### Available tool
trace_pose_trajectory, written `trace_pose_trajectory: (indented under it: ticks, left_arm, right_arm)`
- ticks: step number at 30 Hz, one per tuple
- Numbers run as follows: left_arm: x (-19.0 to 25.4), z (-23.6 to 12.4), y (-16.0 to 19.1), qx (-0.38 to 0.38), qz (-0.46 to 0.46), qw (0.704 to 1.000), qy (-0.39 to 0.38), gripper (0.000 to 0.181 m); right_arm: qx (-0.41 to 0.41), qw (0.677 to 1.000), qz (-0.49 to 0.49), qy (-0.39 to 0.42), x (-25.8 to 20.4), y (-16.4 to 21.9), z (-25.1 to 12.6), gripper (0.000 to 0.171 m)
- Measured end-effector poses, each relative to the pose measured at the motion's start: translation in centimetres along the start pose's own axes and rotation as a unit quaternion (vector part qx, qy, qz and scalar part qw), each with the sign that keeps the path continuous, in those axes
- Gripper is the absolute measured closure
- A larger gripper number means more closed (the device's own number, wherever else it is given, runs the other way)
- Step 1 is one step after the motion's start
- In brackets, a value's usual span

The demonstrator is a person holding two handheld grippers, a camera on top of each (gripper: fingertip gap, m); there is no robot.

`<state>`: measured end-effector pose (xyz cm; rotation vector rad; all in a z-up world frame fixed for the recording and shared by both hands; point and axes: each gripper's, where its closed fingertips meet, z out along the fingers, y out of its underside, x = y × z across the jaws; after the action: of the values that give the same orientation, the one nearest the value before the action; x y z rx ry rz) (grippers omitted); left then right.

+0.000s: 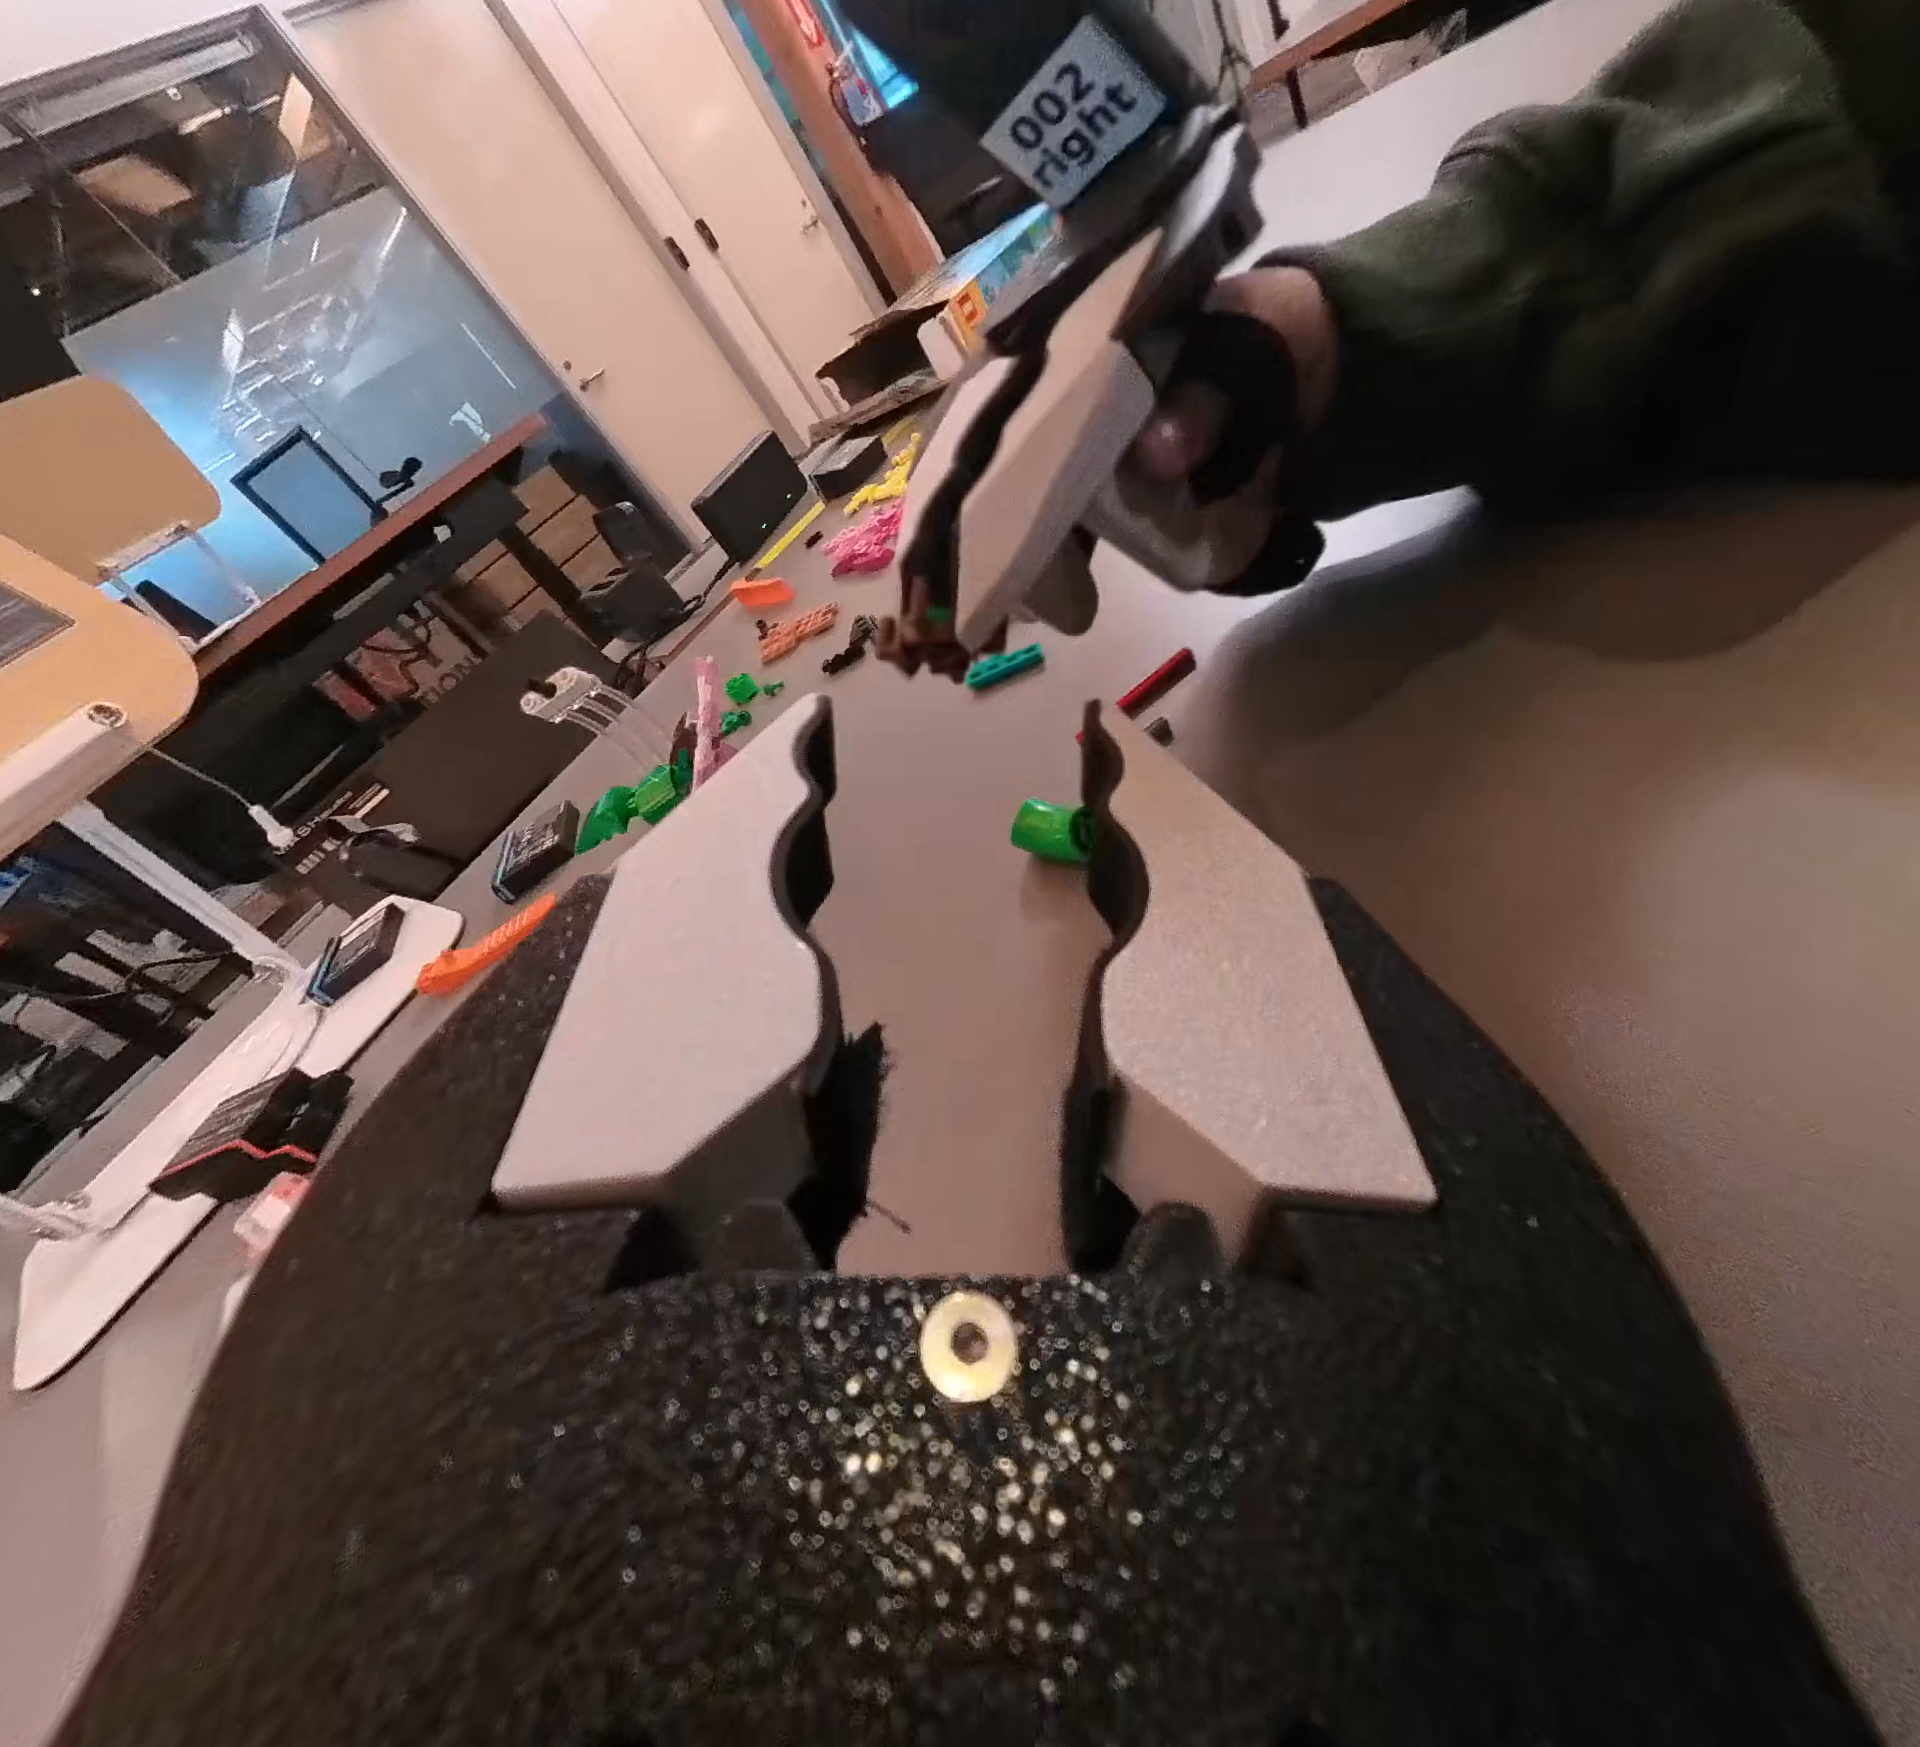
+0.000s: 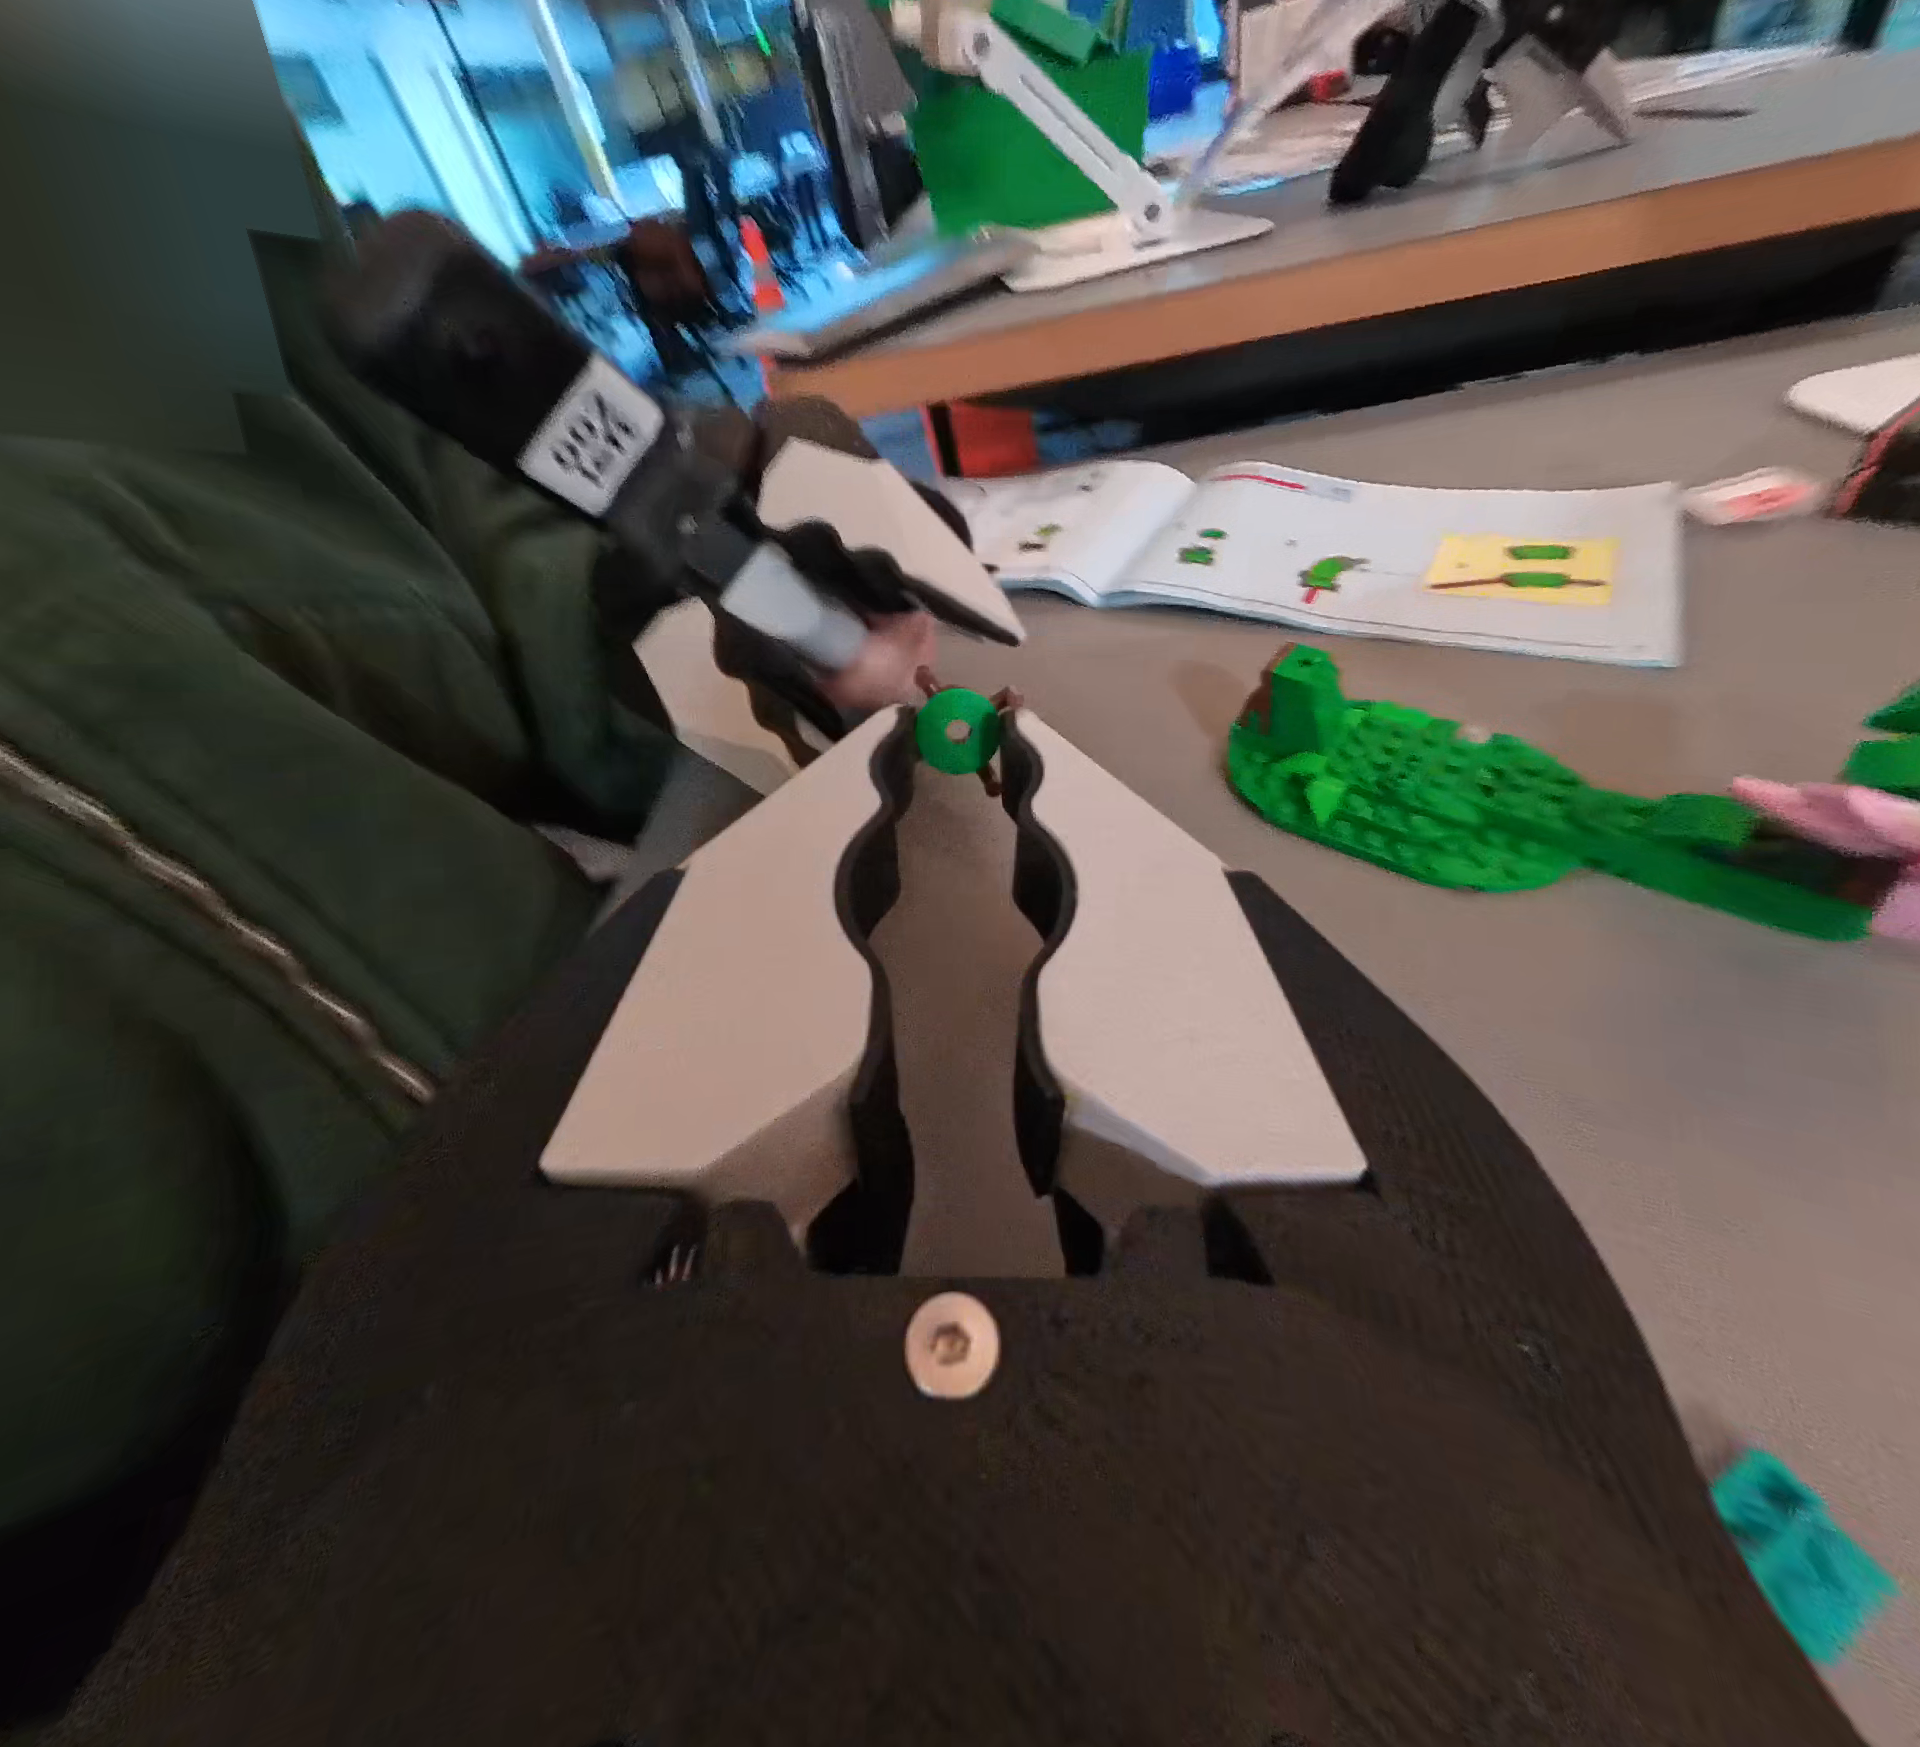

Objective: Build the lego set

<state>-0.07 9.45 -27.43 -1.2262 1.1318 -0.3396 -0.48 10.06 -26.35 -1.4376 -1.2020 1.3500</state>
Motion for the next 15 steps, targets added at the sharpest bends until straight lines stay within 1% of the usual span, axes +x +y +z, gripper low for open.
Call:
trace_pose_trajectory:
  ticks: [2, 6, 10, 15]
  left_arm:
    - [-0.1, 0.0, -0.2, 0.001, 0.019, 1.000, -0.009, 0.138]
    - [0.2, 0.1, -0.8, 0.009, 0.050, 0.999, -0.013, 0.147]
    - [0.1, -0.2, -1.3, 0.020, 0.059, 0.998, -0.020, 0.158]
    - [-0.1, -0.1, -1.2, 0.013, 0.064, 0.997, -0.034, 0.156]
  right_arm:
    - [0.012, 0.998, 0.058, -0.031, -0.3, -0.2, 0.1, 0.157]
    - [0.028, 0.985, 0.142, -0.089, -1.1, -0.4, 0.5, 0.157]
    - [0.025, 0.981, 0.165, -0.101, -1.3, -0.2, 0.8, 0.157]
    - [0.037, 0.979, 0.178, -0.096, -1.0, -0.5, 1.1, 0.157]
